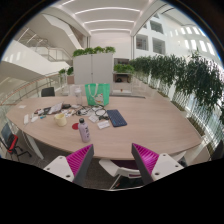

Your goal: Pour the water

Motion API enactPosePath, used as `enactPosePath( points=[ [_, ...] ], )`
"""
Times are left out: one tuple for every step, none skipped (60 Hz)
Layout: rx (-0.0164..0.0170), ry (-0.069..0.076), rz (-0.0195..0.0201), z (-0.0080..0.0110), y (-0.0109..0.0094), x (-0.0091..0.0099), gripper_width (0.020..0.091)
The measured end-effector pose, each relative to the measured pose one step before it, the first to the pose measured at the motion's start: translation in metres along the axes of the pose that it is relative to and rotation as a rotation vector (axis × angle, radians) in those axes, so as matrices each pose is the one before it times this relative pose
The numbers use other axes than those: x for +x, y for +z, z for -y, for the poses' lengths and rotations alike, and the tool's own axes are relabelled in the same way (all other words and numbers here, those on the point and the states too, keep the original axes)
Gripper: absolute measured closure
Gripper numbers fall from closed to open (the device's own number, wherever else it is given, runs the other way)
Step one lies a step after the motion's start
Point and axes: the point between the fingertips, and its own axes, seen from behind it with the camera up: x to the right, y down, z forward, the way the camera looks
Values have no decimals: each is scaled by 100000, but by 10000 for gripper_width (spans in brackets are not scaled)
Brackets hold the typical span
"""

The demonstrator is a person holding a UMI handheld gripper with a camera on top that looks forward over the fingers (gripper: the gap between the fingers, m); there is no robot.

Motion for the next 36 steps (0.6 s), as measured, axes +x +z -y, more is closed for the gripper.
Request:
enactPosePath(
  points=[
    [222,32,-612,43,48,126,271],
    [212,11,-800,11,59,165,269],
    [-89,241,-1093,972,-1285,-709,269],
    [74,71,-1047,-89,59,153,272],
    [-49,28,-993,-160,50,65,271],
    [-159,8,-909,-191,49,-19,271],
    [-98,-85,-851,-156,-2,-98,270],
    [5,-150,-907,-449,-313,-1146,270],
    [-225,-197,-608,-229,-243,-402,272],
    [-168,-220,-636,-85,-145,-285,270],
    [-13,-5,-765,-115,-376,-384,272],
    [13,-41,-670,432,1066,947,271],
    [3,76,-981,-26,-229,-312,269],
    [12,106,-891,-238,-777,-664,270],
    [-11,-53,-727,-77,-119,-187,270],
    [-16,-92,-707,-64,-81,-166,269],
    [-34,-222,-680,-58,-151,-189,270],
    [-55,-303,-628,-78,-153,-199,270],
    [-193,-428,-574,187,24,11,272],
    [24,-406,-736,-93,-190,-661,272],
    [85,-506,-642,-29,-100,-191,272],
    [34,-389,-731,-42,-103,-172,271],
    [-11,-259,-738,-51,-113,-183,273],
    [24,-118,-586,-56,-126,-192,274],
    [94,18,-412,-86,-113,-235,274],
    [189,139,-177,-75,-79,-315,276],
    [244,113,144,-62,267,-418,275],
    [605,376,281,-105,-64,-373,274],
    [720,411,423,-55,-63,-405,273],
    [955,333,744,-39,8,-537,273],
    [1137,-1,1127,500,343,-475,270],
    [2128,-94,1337,-102,66,-903,272],
    [2489,-111,1315,222,139,-679,270],
    [2569,120,918,165,226,-576,272],
    [2187,326,525,25,264,-501,271],
    [1579,544,384,139,425,-241,273]
  ],
)
